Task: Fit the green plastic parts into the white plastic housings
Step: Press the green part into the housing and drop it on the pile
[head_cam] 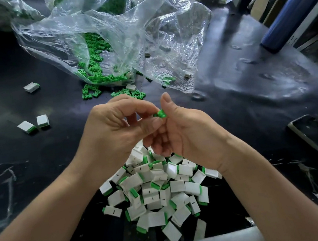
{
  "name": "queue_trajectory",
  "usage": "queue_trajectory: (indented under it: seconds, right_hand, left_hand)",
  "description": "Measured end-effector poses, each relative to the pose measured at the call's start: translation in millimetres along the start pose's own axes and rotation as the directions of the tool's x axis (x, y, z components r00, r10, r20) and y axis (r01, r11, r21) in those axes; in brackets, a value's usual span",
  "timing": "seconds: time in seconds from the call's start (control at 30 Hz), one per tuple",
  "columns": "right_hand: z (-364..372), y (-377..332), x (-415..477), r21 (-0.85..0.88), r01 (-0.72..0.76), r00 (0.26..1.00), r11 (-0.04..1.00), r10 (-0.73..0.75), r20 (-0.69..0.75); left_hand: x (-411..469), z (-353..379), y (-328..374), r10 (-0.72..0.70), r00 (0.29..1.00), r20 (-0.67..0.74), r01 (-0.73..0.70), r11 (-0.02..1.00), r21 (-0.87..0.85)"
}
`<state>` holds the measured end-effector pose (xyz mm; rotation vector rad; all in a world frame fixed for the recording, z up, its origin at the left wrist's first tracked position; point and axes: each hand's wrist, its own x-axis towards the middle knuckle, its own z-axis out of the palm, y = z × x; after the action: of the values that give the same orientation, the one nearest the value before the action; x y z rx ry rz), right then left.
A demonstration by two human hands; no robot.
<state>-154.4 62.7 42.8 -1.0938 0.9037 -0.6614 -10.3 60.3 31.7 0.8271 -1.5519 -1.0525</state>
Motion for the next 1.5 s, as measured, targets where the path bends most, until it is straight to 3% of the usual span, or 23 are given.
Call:
queue_trajectory:
  seconds: [0.2,0.8,1.33,1.5]
  right_hand:
    - [5,1,-1,-0.012,-0.048,0.996,0.999,0.046,-0.078]
    - [14,5,-4,-0.03,0.002,0.994,1.0,-0.005,-0.109]
    - [10,-1,-4,0.171,0.032,0.99,0.985,-0.055,0.133]
    - [4,-2,-6,0.091,-0.047,0.99,0.995,0.034,0.136]
  left_hand:
    - [-1,1,-3,0.006,1.0,0.007,-0.006,0.997,0.078]
    - [-3,-1,-2,-0.003,1.0,-0.002,0.003,0.997,0.079]
    - [1,-5,1,-0.05,0.997,0.053,0.054,0.996,-0.076]
    - [-1,-7,-1,-0.004,0.995,0.101,0.013,0.996,-0.084]
